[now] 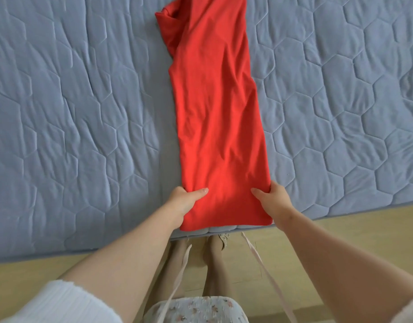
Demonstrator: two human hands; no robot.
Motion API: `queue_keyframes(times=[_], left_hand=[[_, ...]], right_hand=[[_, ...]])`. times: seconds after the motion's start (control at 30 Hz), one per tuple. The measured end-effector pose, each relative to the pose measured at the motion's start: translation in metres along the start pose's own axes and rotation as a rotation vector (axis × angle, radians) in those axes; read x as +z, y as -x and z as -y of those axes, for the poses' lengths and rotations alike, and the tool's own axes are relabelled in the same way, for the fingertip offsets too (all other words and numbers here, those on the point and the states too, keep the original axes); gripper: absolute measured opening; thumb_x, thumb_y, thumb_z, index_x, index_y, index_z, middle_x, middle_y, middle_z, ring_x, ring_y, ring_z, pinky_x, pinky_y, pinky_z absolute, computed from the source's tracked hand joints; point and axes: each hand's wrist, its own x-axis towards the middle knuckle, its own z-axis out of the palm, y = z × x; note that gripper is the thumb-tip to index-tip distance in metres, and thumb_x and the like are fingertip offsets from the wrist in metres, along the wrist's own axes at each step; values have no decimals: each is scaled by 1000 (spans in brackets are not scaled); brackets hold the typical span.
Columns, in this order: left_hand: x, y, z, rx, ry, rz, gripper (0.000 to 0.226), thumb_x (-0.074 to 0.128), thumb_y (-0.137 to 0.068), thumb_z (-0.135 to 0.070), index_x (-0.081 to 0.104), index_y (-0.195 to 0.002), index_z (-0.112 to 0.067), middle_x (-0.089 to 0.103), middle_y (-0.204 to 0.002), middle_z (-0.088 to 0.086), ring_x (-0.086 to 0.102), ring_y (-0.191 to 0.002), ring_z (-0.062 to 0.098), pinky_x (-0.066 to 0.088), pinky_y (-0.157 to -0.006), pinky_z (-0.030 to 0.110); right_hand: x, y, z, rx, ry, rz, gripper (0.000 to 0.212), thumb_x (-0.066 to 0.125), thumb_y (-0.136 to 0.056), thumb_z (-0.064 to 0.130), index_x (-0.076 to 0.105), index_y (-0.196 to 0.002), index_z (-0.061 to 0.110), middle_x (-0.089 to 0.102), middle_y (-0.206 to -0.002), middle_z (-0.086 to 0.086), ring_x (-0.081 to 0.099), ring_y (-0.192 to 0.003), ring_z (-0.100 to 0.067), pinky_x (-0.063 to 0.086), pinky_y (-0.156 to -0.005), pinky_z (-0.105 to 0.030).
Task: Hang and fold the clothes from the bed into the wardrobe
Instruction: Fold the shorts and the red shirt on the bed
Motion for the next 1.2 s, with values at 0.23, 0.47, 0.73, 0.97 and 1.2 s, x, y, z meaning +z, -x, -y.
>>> queue_keyframes(times=[0.23,0.47,0.73,0.97,1.2], left_hand=[[-27,45,9,76,-81,-70,26,69,-84,-24,58,-103,-10,63,-101,10,60,-88,24,46,-78,29],[-49,96,13,78,-132,-34,44,69,-83,-20,52,-120,-1,60,-117,18,58,-94,26,42,-76,27],[-71,141,57,61,-202,-3,50,70,-82,-20,49,-123,0,57,-122,18,57,-107,31,43,-83,29],[-84,160,79,92,-241,-25,54,74,-78,-19,46,-123,-6,57,-123,12,56,-107,26,44,-89,30],[-81,139,-17,218,70,-27,61,66,-85,-20,37,-138,-24,48,-133,8,54,-113,27,43,-99,38]], right_hand=[[1,55,2,15,-131,39,26,58,-89,11,58,-114,6,65,-107,-12,62,-95,-27,50,-90,-39],[-4,104,1,22,-104,126,32,60,-87,7,57,-118,1,65,-111,-17,62,-102,-32,47,-96,-44],[12,170,-31,28,-94,122,27,60,-85,1,60,-112,-3,65,-110,-22,61,-102,-35,46,-95,-46],[5,207,-50,142,-156,246,28,57,-86,-7,55,-113,-12,66,-96,-22,62,-68,-21,54,-65,-29],[-23,159,39,-16,-393,24,60,61,-85,3,39,-137,22,60,-90,-11,63,-60,-16,42,-35,-16]])
